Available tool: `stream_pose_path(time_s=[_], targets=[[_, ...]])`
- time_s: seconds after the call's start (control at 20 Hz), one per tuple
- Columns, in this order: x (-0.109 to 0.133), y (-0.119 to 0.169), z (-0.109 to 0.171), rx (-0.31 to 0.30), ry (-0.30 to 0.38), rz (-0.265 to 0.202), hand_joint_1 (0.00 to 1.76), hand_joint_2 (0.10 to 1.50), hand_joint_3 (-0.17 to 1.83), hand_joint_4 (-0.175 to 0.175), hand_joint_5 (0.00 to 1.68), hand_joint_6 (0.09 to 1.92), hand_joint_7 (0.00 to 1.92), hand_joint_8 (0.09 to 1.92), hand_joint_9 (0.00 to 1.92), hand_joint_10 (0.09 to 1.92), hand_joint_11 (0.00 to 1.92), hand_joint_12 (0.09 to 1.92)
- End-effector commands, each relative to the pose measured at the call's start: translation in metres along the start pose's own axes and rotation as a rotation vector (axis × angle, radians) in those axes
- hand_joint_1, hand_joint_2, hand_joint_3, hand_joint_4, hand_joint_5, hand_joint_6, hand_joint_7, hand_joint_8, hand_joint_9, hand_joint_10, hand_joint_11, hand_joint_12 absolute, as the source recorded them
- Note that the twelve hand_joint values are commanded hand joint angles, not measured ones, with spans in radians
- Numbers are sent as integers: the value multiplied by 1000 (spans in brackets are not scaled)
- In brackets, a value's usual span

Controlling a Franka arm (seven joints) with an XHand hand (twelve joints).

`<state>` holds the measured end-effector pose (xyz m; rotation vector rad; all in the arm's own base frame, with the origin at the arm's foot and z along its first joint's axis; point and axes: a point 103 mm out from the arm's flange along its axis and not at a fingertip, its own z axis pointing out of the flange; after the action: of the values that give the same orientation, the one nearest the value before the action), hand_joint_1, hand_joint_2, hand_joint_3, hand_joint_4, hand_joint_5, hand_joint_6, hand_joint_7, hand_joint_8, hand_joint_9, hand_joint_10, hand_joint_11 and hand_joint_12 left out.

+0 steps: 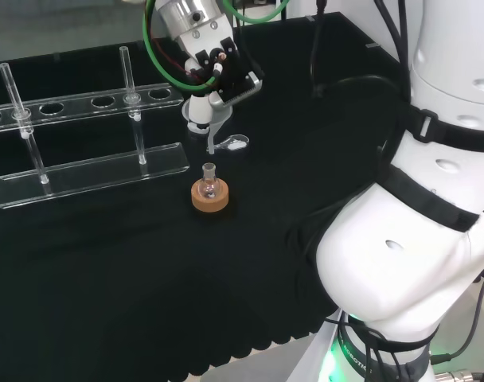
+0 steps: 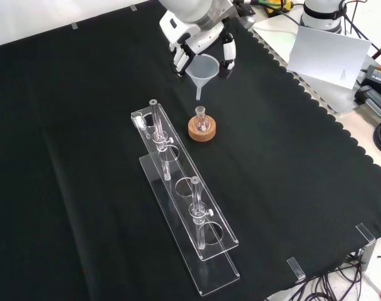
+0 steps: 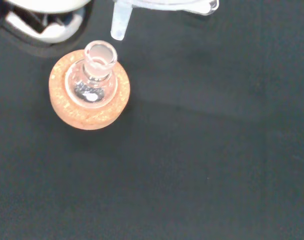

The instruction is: Place the funnel on the round-bottom flask.

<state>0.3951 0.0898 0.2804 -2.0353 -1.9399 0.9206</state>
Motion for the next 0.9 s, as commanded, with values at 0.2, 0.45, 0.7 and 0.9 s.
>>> stream_pose_path(time_s=[0.2,0.45,0.7,0.9], targets=[[7,12,14,28,11,-17,944,691,614,-41,818,875,754,882,1139,563,722,1148],[8,14,16,37,7,-16,942,692,615,-41,818,876,753,883,1139,563,722,1148],[5,14,18,36,12,-19,942,692,615,-41,818,877,753,883,1140,564,722,1147],[8,15,16,37,12,-24,942,693,614,-42,818,877,752,884,1139,564,722,1147]])
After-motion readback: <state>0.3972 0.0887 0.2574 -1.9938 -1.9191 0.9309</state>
